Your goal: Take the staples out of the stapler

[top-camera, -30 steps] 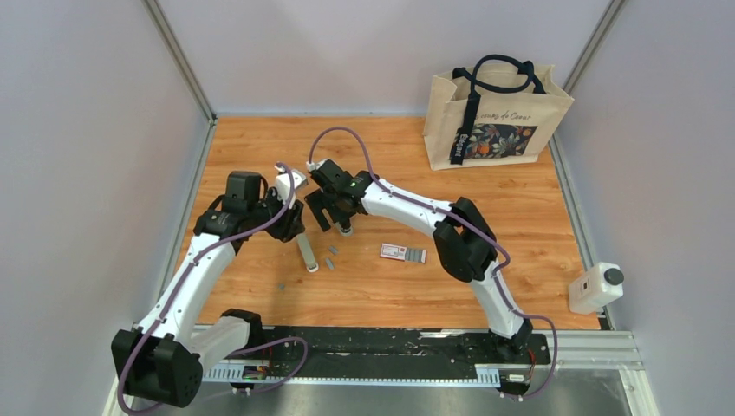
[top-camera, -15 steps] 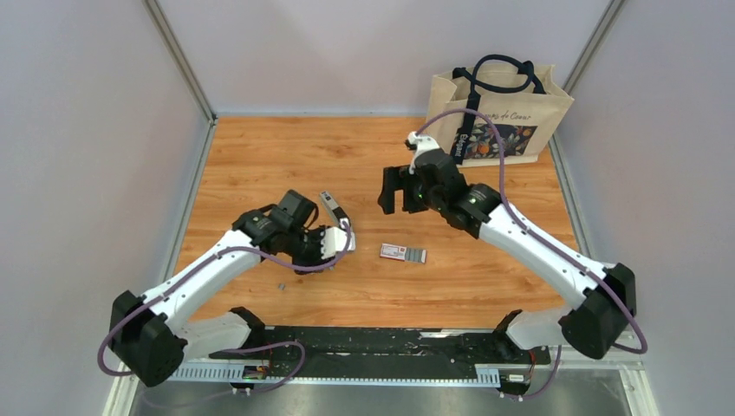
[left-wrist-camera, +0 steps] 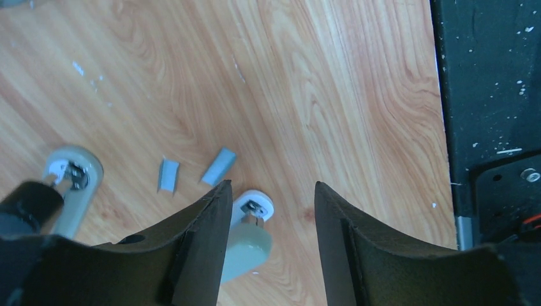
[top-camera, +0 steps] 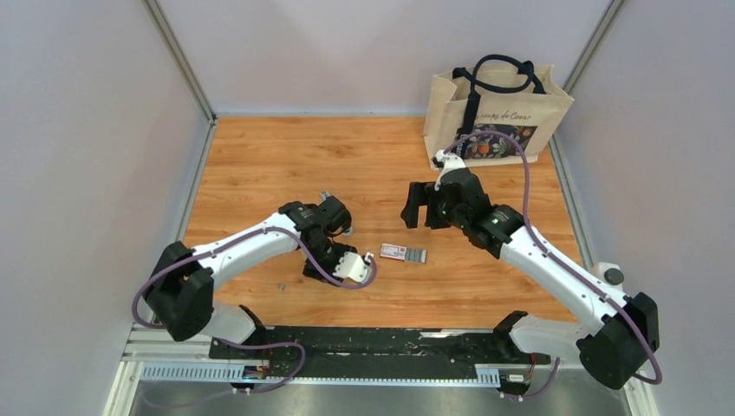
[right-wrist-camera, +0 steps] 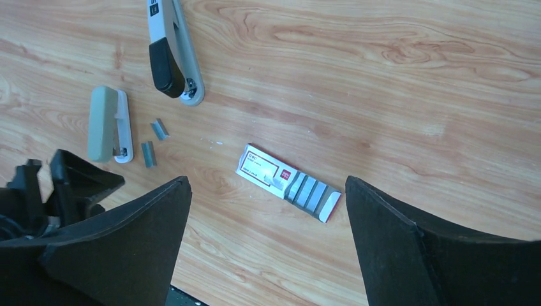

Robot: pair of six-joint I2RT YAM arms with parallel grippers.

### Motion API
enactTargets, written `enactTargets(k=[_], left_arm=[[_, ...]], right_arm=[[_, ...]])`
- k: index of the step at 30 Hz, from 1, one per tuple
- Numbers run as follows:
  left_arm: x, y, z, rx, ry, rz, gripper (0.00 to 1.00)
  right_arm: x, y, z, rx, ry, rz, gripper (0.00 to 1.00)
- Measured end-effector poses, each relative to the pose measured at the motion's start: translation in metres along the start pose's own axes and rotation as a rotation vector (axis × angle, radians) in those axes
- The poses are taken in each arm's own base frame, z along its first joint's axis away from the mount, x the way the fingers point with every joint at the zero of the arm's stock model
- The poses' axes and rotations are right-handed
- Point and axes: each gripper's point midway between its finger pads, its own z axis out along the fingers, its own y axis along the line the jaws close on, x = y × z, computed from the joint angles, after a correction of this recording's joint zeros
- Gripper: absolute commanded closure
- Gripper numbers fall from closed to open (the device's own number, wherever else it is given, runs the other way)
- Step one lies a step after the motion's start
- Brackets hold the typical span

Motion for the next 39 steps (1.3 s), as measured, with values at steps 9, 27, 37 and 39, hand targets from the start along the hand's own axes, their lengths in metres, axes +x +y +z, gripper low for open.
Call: enactTargets(k=[9,27,37,39], left_arm=[[-0.002,0.023,0.025,0.086,0.071,0.098,0.42],[0.016,0.039,0.044,0.05,0.159,0.18,0.44],[0.027,0.038,0.055,0.031,0.185,0.19,0.47],[0.028,0.038,0.055,0.027,0.192,0.199,0.51]], right_arm=[[0.004,-0.015,-0.001,-0.023,-0.02,0.034,0.1],[-0.003,-0.014,-0.005,-0.061,-0.039,0.03,0.1],[-0.002,-0.015,-0.005,-0.06,-0.038,0.029,0.11],[-0.002,-0.015,-0.005,-0.06,-0.038,0.029,0.11]])
